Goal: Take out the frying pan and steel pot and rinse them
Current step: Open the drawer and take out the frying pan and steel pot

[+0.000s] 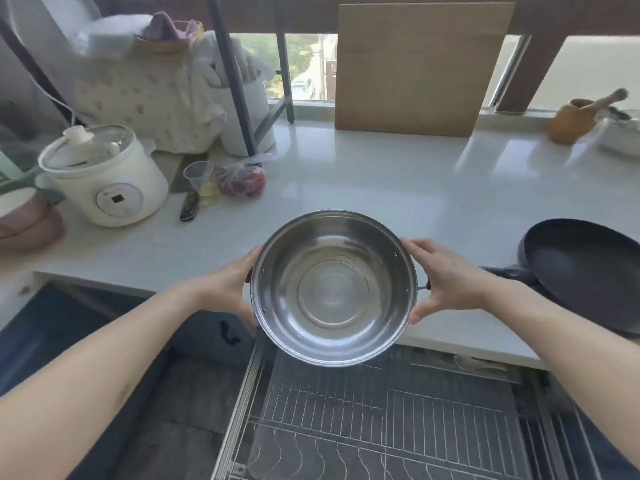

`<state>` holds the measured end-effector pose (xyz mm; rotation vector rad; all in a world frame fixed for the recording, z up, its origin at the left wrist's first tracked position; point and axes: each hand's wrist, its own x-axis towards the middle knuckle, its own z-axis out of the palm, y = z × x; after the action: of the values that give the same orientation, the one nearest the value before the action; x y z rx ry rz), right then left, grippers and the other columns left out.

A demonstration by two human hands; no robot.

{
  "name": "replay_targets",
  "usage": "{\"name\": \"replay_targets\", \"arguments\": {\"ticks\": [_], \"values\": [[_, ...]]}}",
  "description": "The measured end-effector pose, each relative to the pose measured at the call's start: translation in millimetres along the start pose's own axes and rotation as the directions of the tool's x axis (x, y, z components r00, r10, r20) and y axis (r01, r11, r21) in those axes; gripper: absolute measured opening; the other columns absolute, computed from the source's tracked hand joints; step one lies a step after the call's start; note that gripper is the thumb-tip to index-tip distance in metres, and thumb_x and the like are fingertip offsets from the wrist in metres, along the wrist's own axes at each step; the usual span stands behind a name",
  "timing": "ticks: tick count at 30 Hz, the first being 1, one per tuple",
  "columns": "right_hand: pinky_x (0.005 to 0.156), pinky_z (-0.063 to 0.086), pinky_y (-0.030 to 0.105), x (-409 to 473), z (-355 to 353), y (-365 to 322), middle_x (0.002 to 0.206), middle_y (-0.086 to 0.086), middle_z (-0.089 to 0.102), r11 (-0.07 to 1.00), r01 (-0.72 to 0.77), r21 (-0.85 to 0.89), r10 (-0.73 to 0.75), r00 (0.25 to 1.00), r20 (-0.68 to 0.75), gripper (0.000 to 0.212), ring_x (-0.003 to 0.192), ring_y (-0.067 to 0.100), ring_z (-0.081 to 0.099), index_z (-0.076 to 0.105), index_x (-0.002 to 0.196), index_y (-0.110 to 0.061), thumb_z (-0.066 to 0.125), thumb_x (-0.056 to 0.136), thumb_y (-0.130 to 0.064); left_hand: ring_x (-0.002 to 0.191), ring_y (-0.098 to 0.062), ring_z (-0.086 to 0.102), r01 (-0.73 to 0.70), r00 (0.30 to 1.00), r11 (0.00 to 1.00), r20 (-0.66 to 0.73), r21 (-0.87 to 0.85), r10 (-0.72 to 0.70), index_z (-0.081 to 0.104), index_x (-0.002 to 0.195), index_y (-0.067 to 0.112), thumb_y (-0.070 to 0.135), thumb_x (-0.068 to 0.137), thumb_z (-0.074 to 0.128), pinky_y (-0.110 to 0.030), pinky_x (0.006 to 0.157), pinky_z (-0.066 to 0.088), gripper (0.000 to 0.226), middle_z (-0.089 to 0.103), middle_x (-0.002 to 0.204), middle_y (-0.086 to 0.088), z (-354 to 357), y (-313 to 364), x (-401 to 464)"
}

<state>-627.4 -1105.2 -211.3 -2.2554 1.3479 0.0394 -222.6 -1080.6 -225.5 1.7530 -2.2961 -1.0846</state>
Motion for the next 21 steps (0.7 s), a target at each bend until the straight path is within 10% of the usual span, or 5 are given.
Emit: {"name": "replay_targets", "arguments": {"ticks": [11,21], "values": [[0.113,0.029,0.043,58,-24,44,0.152,-0.009,0.021,0.998,-0.060,-0.014,0.060,0.998,0.015,0.135,0.137,0.021,0.025,0.002,0.150,-0.043,0.074,0.042,-0.079,0.125,-0.010,0.039,0.093,0.995,0.994,-0.033,0.065,-0.091,0.003,0.149,0.050,0.066,0.048,0.085,-0.042,0.106,0.040,0.130,0.039,0.141,0.013,-32,-20,81],[0.113,0.030,0.043,-15,4,23,0.159,-0.007,0.019,0.999,-0.043,0.014,0.045,0.927,-0.372,0.121,0.139,0.020,0.029,0.015,0.154,-0.028,0.046,0.056,-0.090,0.141,-0.024,0.023,0.048,0.825,0.997,-0.565,0.060,-0.006,0.017,0.154,0.021,0.043,0.075,0.077,-0.045,0.117,0.022,0.101,0.022,0.156,-0.002,21,2,43]]}}
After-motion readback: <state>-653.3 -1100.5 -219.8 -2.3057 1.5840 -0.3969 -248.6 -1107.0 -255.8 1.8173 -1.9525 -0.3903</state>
